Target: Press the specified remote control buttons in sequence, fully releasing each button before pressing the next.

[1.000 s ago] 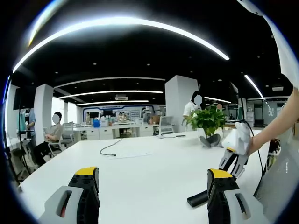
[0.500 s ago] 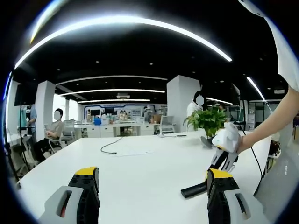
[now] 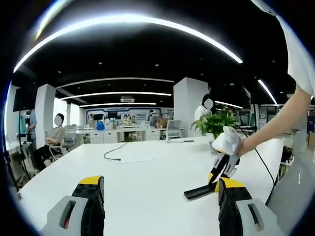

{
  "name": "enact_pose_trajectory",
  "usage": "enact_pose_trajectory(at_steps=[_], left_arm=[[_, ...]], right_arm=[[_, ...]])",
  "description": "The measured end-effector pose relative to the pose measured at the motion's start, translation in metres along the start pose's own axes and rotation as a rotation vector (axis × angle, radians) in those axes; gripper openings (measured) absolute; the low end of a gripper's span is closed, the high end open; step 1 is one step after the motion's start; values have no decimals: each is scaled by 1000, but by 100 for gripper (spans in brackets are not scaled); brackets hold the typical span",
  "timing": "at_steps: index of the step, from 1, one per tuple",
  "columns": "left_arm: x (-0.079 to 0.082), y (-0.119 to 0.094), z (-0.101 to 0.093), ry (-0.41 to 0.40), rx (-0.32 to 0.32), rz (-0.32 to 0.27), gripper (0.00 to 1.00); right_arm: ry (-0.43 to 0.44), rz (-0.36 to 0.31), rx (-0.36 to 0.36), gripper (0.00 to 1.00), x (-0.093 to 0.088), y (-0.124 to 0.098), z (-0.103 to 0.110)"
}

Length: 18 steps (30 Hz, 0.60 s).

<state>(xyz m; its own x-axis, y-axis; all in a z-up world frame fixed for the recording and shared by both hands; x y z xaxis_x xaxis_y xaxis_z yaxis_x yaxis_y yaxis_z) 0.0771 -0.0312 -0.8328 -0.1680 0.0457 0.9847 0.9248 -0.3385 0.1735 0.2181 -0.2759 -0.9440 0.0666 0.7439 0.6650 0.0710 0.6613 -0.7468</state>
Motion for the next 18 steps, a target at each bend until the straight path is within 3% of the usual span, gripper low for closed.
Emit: enact_pose_trajectory(at_steps=[18], left_arm=[[-2,-1,0,-15,-6,8,100]], right_arm=[[-11,41,21,21,2,3,-45]])
Point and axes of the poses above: the point that each gripper's makers call its tool centre point, and the gripper's own axes: y roughly forward along the fingers, z roughly to its left, x roughly out of its top, the point moved 6 cm from there along -y, roughly backward along the fingers, and after that the axes turned 15 degrees about -z, right-handed, at the moved point
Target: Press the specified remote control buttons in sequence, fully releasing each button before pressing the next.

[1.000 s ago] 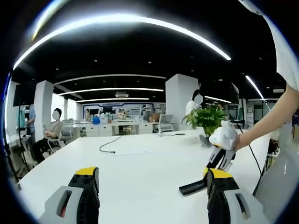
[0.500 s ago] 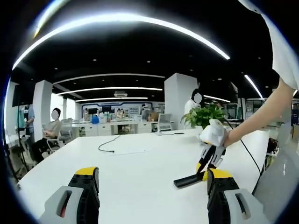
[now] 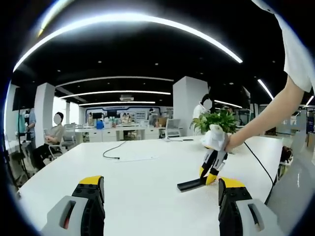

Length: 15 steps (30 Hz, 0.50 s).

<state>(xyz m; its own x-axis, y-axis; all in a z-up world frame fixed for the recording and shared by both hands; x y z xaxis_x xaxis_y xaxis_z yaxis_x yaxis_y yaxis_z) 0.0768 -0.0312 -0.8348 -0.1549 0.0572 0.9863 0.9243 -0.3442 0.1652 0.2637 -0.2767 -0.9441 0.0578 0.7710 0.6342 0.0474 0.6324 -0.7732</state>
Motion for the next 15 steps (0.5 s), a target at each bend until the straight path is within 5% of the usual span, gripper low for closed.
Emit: enact_pose_trajectory(at_steps=[15], left_arm=[[-3,0,-1,-8,-10,13,100]], right_arm=[[17,8,-7,21,4,2,-37]])
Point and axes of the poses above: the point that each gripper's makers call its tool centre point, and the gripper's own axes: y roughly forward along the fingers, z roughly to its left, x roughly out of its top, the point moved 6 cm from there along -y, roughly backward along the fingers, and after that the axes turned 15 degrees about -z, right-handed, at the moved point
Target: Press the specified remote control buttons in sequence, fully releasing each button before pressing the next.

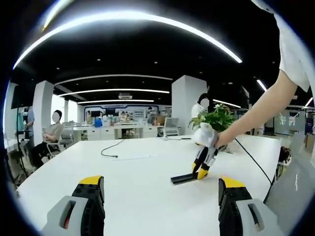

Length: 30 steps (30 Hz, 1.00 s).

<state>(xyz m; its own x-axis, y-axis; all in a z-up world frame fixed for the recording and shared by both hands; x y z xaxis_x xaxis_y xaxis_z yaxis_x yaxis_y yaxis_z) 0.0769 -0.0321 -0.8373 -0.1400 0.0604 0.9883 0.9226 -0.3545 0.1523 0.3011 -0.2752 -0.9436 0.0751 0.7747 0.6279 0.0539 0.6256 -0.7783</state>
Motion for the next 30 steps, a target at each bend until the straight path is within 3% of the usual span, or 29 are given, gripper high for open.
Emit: enact_pose_trajectory(at_steps=[16,20,24,25,30], left_arm=[[-1,0,1,-15,3,1,100],[-1,-1,1,-14,4,5,100],[3,0,1,-33,5,-25,100],[3,0,1,-30,7,-25,100],[0,0,0,-27,-2,-4,100]], right_arm=[[-12,-6,-2,21,1,0,-6],[22,-32,-15,22,0,0,-5],[151,-138,-86,27,-1,0,-4],[218,-209,-128,31,-1,1,-3],[462,-434,-247,54,-4,-4,-3]])
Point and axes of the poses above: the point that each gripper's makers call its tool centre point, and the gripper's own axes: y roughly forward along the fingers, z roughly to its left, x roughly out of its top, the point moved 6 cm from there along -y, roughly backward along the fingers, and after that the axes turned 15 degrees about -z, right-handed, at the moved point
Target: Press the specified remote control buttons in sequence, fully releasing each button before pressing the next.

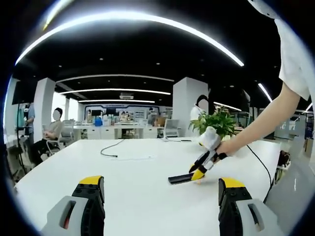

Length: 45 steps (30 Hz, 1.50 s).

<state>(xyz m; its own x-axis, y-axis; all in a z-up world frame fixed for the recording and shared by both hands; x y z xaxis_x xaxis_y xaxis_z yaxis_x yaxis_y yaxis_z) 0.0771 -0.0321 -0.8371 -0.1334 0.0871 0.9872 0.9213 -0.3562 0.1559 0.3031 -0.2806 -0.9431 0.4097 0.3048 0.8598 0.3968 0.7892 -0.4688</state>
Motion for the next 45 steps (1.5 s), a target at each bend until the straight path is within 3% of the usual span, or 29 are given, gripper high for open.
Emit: enact_pose_trajectory(at_steps=[4,12,23,29,41,45], left_arm=[[-1,0,0,5,-2,3,100],[-2,1,-1,5,-6,11,100],[-4,2,-5,5,-27,21,100],[-4,2,-8,-4,-44,22,100],[-7,1,-15,0,-87,52,100],[-8,2,-18,-13,-106,59,100]], right_arm=[[144,-196,-90,68,6,-10,-1],[170,-338,-187,89,9,-36,12],[125,-419,-255,99,4,-82,50],[58,-463,-297,99,4,-113,80],[30,-550,-388,99,3,-165,123],[-21,-542,-438,99,-2,-184,132]])
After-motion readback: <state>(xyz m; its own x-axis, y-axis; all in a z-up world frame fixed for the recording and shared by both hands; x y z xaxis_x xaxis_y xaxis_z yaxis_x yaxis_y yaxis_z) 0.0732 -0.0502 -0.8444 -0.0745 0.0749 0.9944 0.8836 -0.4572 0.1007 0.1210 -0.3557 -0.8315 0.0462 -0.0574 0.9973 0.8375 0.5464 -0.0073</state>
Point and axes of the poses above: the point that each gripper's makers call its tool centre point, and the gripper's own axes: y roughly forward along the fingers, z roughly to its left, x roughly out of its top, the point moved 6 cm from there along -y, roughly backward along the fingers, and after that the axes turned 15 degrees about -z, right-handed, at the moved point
